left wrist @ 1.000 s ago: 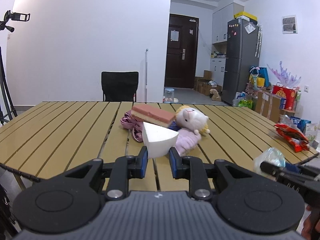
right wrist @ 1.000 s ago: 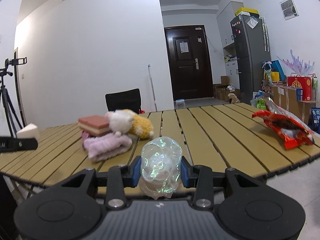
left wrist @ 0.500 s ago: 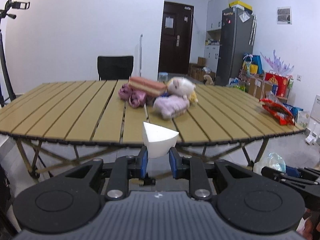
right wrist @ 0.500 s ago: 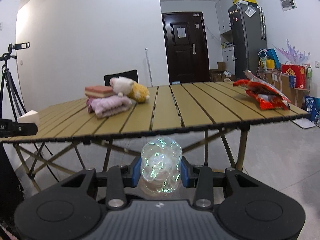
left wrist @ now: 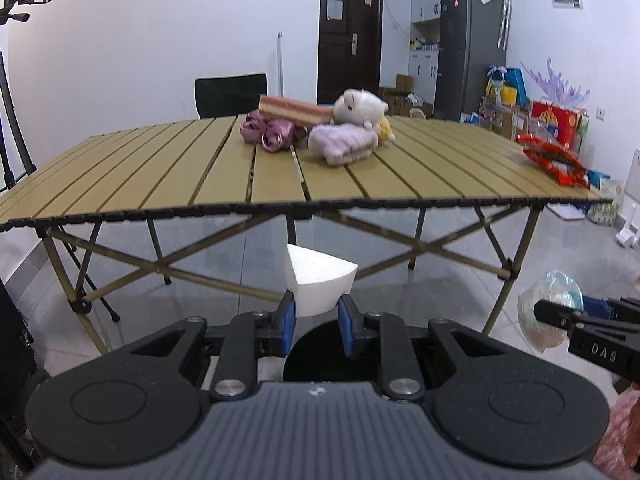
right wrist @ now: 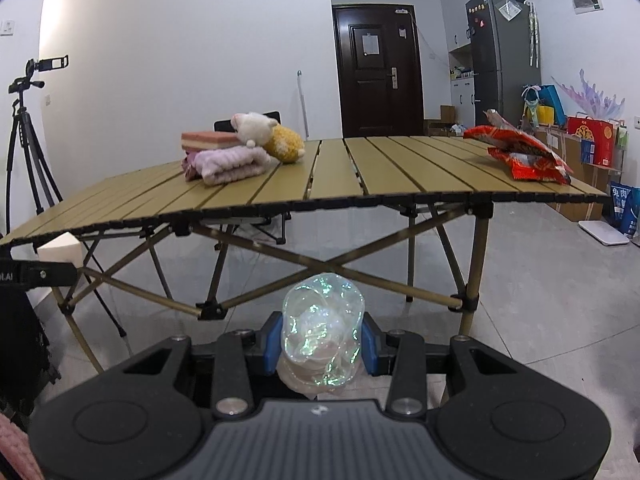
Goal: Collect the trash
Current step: 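Carry the white foam wedge and clear bag down toward the black bin, then open the left gripper over the bin to drop the white wedge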
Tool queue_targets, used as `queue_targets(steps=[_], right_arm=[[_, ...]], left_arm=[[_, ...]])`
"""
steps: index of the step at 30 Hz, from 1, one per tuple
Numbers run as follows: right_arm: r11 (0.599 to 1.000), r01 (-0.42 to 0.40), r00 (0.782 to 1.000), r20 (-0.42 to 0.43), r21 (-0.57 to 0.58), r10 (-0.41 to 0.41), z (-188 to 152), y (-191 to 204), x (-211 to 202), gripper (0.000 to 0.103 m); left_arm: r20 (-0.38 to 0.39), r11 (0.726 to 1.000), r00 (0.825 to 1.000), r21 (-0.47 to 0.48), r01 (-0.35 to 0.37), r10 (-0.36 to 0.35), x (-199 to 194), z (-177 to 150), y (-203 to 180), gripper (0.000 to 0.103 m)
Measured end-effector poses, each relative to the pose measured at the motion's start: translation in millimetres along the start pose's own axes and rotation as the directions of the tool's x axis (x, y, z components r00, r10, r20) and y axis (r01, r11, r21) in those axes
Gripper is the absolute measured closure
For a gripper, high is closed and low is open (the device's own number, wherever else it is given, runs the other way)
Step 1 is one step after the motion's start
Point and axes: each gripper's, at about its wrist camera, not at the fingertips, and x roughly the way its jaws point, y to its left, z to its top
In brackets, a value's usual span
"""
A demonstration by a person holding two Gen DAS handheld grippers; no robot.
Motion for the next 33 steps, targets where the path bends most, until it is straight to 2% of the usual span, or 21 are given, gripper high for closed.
queue_targets(steps=[8,14,20,33], right_arm=[[1.0,-0.001,0.999,-0.047,-0.012,0.0,-15.0,0.7,-3.6,0.065],[1.0,-0.001,0.996,-0.09,-0.008,0.001,-25.4,-4.1,-0.1,0.065],[1.0,0.012,0.991,-0.131,0.01,-0.011,-38.7,-11.7,11.8,0.065],[0.997,0.06,0.982,-0.182,0.055,-0.049,-44.8,-25.7,35.7,0.065]], left_arm=[[-0.078,1.0,0.997,0.018,0.009,-0.007,-1.9,-17.1,-4.1,0.081],[-0.153,1.0,0.988,0.005,0.023,-0.022,6.2,-28.9,-5.4,0.081],[-0.233,1.0,0.972,0.001,0.019,-0.019,21.7,-42.4,-3.4,0.081],[-0.381,0.997,0.923,-0.066,0.03,-0.053,67.6,-55.6,-5.4,0.082]])
